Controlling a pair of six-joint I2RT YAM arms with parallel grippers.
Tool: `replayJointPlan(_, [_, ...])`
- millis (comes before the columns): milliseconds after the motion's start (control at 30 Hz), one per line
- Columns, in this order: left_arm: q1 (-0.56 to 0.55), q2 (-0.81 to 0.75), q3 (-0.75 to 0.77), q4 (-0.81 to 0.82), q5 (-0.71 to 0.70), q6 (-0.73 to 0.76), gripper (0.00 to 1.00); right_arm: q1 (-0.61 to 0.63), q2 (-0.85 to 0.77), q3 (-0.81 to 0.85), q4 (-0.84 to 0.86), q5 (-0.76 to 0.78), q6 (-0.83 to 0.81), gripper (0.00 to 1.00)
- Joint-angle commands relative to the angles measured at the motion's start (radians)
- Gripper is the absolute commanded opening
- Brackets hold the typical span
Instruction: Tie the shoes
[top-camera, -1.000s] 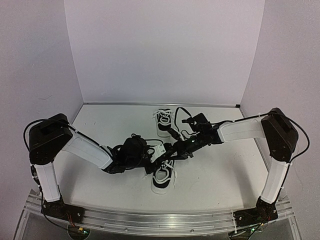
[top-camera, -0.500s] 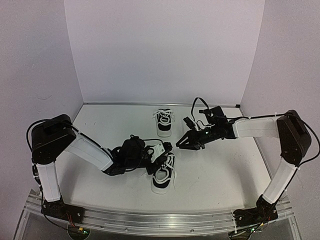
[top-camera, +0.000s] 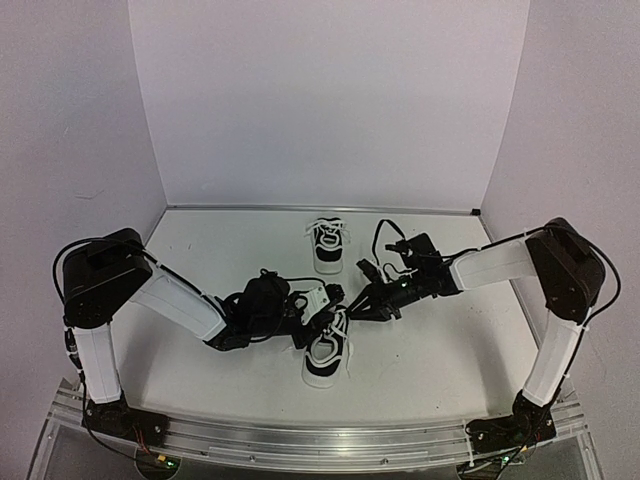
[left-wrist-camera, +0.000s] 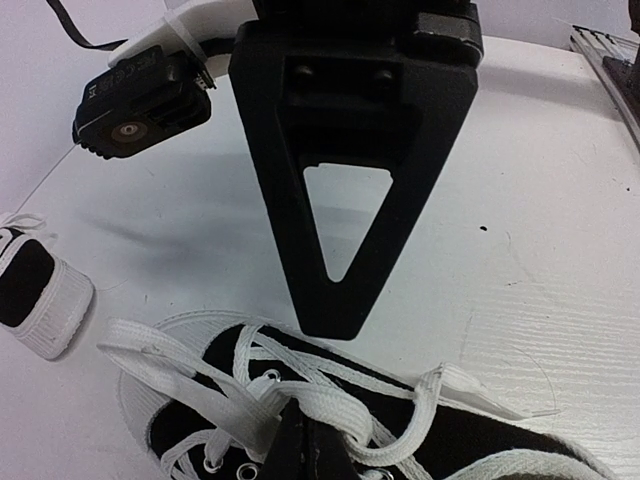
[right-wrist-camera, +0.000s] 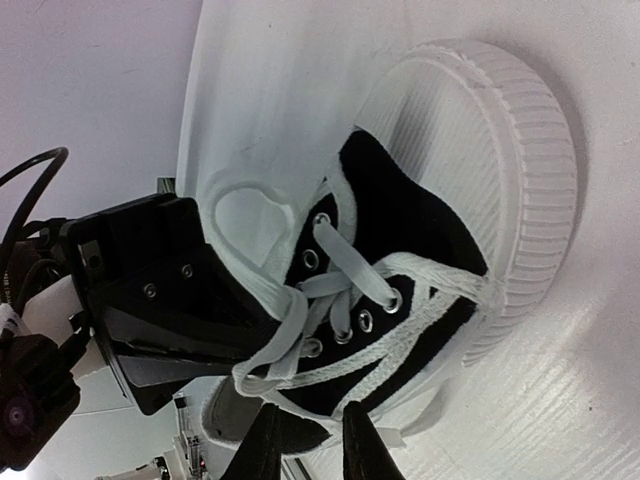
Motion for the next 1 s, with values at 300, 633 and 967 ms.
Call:
replayJointPlan(300, [0.004,0.002,-0.016,0.048,0.028,-0.007,0.0,0.03,0.055,-0.019,0.186,-0.079,0.094,0.18])
replayJointPlan(633, [0.004,0.008,-0.008,0.052,0.026,-0.012,0.0,0.044,0.074,-0.019,0.21,-0.087,0.112,0.18])
replayJointPlan(967, [0.004,0.019,-0.008,0.067,0.037,-0.019,0.0,0.05,0.09,-0.033,0.292,-0.11,0.173,0.2])
